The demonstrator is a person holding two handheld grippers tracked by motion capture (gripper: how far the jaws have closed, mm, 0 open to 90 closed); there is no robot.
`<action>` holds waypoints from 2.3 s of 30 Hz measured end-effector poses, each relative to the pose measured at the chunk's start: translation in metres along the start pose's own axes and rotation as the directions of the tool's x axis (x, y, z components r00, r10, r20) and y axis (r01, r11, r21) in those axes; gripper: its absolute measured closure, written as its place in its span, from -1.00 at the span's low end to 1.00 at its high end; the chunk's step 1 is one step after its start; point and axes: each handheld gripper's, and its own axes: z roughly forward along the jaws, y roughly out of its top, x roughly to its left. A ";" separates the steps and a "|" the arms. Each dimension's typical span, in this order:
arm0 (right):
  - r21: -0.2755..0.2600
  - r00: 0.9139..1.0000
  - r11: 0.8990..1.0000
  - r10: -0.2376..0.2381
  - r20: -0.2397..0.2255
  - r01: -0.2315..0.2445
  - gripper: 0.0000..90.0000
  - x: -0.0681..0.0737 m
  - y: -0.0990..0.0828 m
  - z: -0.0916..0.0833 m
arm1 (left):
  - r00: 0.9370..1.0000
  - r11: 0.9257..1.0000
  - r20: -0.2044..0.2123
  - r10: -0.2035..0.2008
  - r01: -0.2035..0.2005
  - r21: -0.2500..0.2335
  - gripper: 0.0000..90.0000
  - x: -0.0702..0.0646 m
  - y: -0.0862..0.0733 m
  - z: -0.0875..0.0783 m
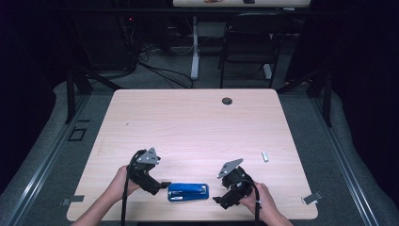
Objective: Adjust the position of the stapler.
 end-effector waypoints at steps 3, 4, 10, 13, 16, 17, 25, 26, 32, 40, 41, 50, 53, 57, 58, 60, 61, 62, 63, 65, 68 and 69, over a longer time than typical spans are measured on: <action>0.011 1.000 1.000 -0.023 -0.018 0.023 -0.77 0.007 0.007 0.009 | 1.000 1.000 0.017 0.015 -0.015 0.007 -0.99 -0.003 0.001 0.000; 0.027 0.999 0.999 -0.036 -0.019 0.036 -0.76 0.008 0.009 0.011 | 1.000 1.000 0.022 0.018 -0.018 0.005 -0.99 -0.004 0.001 0.001; 0.034 0.998 0.998 -0.047 -0.039 0.048 -0.70 0.012 0.018 0.024 | 0.999 0.998 0.031 0.035 -0.036 0.046 -0.96 -0.009 0.002 0.006; 0.036 0.998 0.998 -0.044 -0.040 0.046 -0.66 0.010 0.022 0.028 | 0.997 0.996 0.057 0.050 -0.054 0.071 -0.92 -0.011 0.001 0.011; 0.031 0.997 0.998 -0.060 -0.051 0.062 -0.54 0.011 0.027 0.032 | 0.995 0.993 0.079 0.064 -0.071 0.098 -0.81 -0.014 0.002 0.015; 0.044 0.996 0.996 -0.076 -0.049 0.078 -0.51 0.012 0.029 0.032 | 0.994 0.991 0.081 0.073 -0.082 0.109 -0.73 -0.015 0.002 0.016; 0.003 0.992 0.994 -0.108 -0.058 0.108 -0.01 0.017 0.040 0.038 | 0.990 0.986 0.111 0.087 -0.102 0.134 -0.34 -0.019 0.001 0.023; -0.002 0.991 0.993 -0.117 -0.064 0.117 0.11 0.019 0.044 0.040 | 0.989 0.984 0.114 0.094 -0.110 0.140 -0.29 -0.020 0.001 0.023; 0.002 0.988 0.990 -0.142 -0.057 0.142 0.22 0.023 0.051 0.049 | 0.984 0.977 0.137 0.114 -0.136 0.166 -0.05 -0.024 0.000 0.030; 0.022 0.986 0.988 -0.152 -0.071 0.154 0.21 0.022 0.050 0.054 | 0.982 0.977 0.147 0.116 -0.139 0.164 0.30 -0.024 -0.002 0.034; 0.017 0.985 0.987 -0.155 -0.071 0.157 0.21 0.022 0.049 0.054 | 0.981 0.976 0.153 0.121 -0.145 0.162 0.34 -0.024 -0.001 0.034; 0.000 0.986 0.990 -0.140 -0.090 0.140 0.33 0.022 0.048 0.050 | 0.980 0.972 0.136 0.148 -0.169 0.162 0.37 -0.024 -0.001 0.033; 0.013 0.984 0.986 -0.168 -0.062 0.169 0.36 0.030 0.050 0.049 | 0.978 0.971 0.139 0.155 -0.177 0.160 0.36 -0.025 -0.002 0.032; 0.013 0.982 0.984 -0.178 -0.060 0.179 0.37 0.032 0.050 0.049 | 0.976 0.969 0.138 0.165 -0.187 0.164 0.36 -0.026 -0.001 0.031; 0.013 0.982 0.983 -0.180 -0.055 0.181 0.38 0.033 0.050 0.048 | 0.977 0.968 0.134 0.168 -0.189 0.164 0.35 -0.025 0.000 0.031; 0.014 0.982 0.983 -0.181 -0.052 0.182 0.39 0.035 0.051 0.046 | 0.977 0.969 0.137 0.165 -0.187 0.160 0.34 -0.024 0.000 0.029; 0.007 0.981 0.982 -0.190 -0.049 0.190 0.40 0.036 0.052 0.046 | 0.977 0.971 0.136 0.162 -0.183 0.155 0.33 -0.023 0.000 0.028; 0.003 0.980 0.982 -0.191 -0.049 0.191 0.41 0.037 0.053 0.045 | 0.977 0.972 0.133 0.164 -0.184 0.150 0.32 -0.023 0.000 0.027; 0.002 0.980 0.981 -0.195 -0.045 0.195 0.42 0.038 0.053 0.043 | 0.978 0.973 0.131 0.162 -0.181 0.143 0.31 -0.023 0.000 0.027; -0.003 0.979 0.980 -0.200 -0.038 0.200 0.42 0.039 0.054 0.041 | 0.977 0.975 0.138 0.162 -0.180 0.132 0.31 -0.023 0.001 0.026; -0.008 0.980 0.980 -0.198 -0.035 0.198 0.42 0.038 0.054 0.037 | 0.979 0.978 0.132 0.154 -0.170 0.120 0.30 -0.024 0.003 0.025; -0.009 0.980 0.981 -0.194 -0.033 0.194 0.42 0.038 0.054 0.036 | 0.979 0.978 0.132 0.154 -0.170 0.120 0.30 -0.024 0.003 0.025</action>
